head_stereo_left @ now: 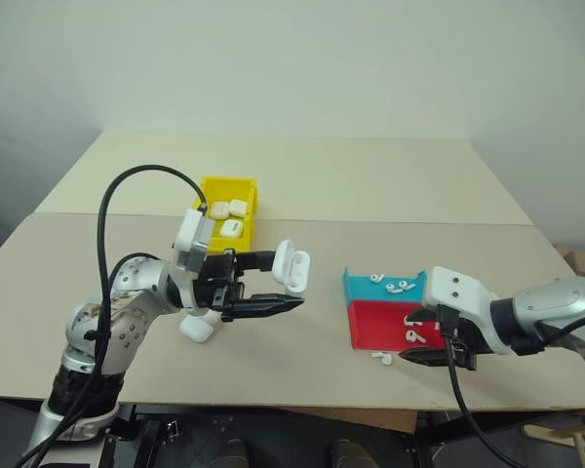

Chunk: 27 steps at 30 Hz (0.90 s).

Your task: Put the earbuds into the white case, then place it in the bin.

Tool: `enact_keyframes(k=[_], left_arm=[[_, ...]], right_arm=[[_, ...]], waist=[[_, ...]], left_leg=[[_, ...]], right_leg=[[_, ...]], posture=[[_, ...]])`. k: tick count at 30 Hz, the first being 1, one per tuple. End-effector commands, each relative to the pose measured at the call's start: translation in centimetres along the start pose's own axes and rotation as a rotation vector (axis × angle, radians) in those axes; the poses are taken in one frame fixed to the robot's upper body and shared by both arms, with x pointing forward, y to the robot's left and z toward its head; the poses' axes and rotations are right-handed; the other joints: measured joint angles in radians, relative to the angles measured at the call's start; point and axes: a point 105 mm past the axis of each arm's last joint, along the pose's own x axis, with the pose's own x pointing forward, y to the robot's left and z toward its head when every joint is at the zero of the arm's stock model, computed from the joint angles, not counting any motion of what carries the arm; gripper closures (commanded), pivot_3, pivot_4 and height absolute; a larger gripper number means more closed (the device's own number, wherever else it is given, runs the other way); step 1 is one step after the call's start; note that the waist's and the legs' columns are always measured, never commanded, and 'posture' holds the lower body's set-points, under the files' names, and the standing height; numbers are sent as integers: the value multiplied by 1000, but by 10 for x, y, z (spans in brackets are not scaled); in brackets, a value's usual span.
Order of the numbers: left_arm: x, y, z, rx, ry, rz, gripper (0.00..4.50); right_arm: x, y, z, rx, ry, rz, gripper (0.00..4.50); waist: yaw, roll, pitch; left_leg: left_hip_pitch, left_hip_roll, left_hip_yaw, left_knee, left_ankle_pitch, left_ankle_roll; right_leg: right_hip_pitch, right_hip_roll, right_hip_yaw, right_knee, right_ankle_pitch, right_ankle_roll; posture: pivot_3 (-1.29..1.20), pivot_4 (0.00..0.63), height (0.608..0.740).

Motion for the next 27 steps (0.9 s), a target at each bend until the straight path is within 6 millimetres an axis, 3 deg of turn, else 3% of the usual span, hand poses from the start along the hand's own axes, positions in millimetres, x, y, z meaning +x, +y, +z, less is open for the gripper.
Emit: enact_keyframes(k=[1,6,27], left_arm=[[0,-3,9,41,-18,-9,1738],[1,-4,9,45,-24,-8,1738],[-4,-12,8,48,-24,25,1738]], right_arm=[[-2,-10,-7,-33,58,-38,703],[6,-19,-15,-39,112,-48,2276],[33,-36,-24,-34,166,-30,2276]], waist=[[-2,0,0],[-3,0,0],[-1,0,0]], left_leg=[[0,0,0,0,0,0],[0,0,0,0,0,0],[0,0,0,0,0,0]], right_leg=[[0,0,0,0,0,0],[-1,0,0,0,0,0],[-1,0,0,0,0,0]], posture=[[0,150,740],[0,150,740],[0,150,740]])
